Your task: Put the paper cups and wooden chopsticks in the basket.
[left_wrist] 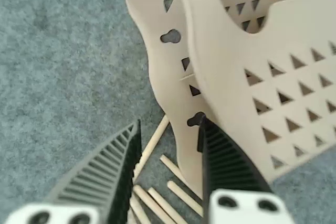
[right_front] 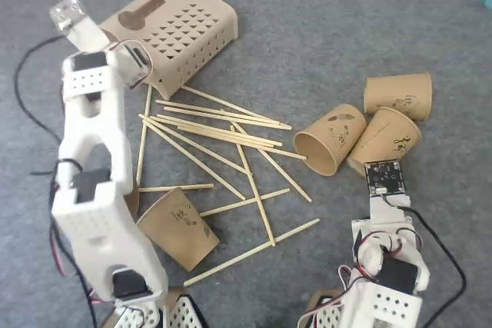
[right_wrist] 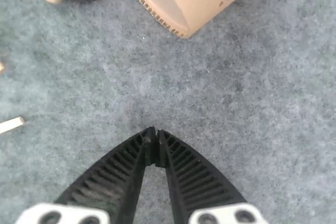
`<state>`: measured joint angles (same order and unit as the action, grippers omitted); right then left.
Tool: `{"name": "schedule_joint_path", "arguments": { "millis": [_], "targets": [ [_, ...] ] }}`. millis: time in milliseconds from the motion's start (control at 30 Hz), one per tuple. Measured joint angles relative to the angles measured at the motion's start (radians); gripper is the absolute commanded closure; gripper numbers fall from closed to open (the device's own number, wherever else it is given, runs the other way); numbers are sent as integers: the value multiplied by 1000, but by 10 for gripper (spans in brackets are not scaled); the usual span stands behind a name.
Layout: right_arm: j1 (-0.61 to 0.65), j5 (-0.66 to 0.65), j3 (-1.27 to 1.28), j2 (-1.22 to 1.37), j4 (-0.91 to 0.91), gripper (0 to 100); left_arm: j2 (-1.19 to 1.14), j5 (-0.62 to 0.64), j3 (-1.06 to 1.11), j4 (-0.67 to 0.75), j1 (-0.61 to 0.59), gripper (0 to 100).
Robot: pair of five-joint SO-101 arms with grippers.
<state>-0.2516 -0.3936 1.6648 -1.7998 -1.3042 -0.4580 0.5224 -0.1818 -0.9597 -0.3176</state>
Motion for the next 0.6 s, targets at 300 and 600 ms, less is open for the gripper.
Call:
{"name": "schedule_joint_path", "arguments": {
  "millis": [300, 600],
  "targets": [
    [0, 0, 0, 0, 0, 991, 463, 0, 603, 377, 81, 822],
    [0, 0, 0, 0, 0, 991, 660, 0, 980, 721, 103, 822]
  ]
}}
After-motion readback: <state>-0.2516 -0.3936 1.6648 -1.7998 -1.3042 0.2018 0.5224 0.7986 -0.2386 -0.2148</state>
